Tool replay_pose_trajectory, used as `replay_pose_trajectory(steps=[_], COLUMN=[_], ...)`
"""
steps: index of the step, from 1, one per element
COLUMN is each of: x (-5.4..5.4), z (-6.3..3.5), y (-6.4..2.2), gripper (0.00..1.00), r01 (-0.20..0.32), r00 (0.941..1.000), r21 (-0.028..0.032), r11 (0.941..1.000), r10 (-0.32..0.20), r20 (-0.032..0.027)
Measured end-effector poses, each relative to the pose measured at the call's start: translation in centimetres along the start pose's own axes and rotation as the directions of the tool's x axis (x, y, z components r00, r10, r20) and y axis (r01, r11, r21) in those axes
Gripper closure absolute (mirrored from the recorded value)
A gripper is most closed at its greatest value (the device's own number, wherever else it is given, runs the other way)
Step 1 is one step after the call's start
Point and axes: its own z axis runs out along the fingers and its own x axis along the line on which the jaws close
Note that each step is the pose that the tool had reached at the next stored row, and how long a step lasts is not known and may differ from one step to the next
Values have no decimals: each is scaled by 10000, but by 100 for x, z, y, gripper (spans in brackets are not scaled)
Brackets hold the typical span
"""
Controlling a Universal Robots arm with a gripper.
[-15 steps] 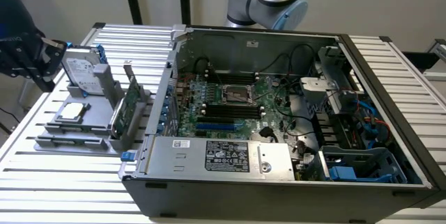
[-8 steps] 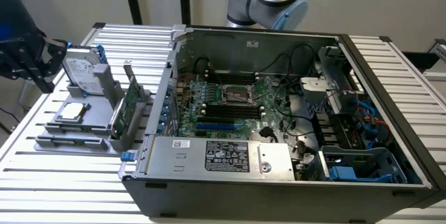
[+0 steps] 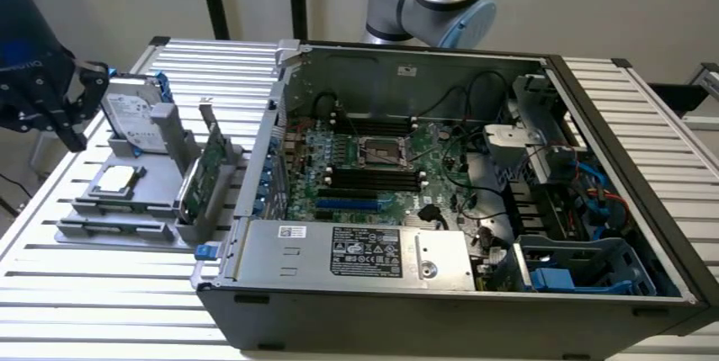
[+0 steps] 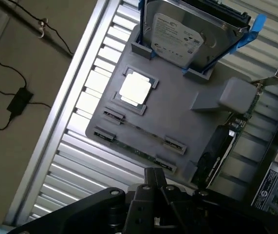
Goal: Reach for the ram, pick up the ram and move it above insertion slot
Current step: 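Pick up the ram and move it above insertion slot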
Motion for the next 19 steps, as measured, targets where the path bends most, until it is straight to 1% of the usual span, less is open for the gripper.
replay_pose_trajectory(steps=[3,5,7,9,13,16,19], x=[0,0,0,0,0,0,0], z=[5,8,12,15,21,25,29], y=[0,-1,-1,-1,-1,-2,-1], gripper=[89,89,89,89,89,89,89], r01=[544,903,1261,1622,2331,2868,3382], r00=[9985,9959,9920,9867,9724,9580,9410], r21=[2,4,7,10,18,29,42], r11=[9985,9959,9920,9868,9724,9580,9411], r10=[-544,-903,-1261,-1622,-2331,-2868,-3382], r20=[-23,-37,-49,-60,-78,-87,-90])
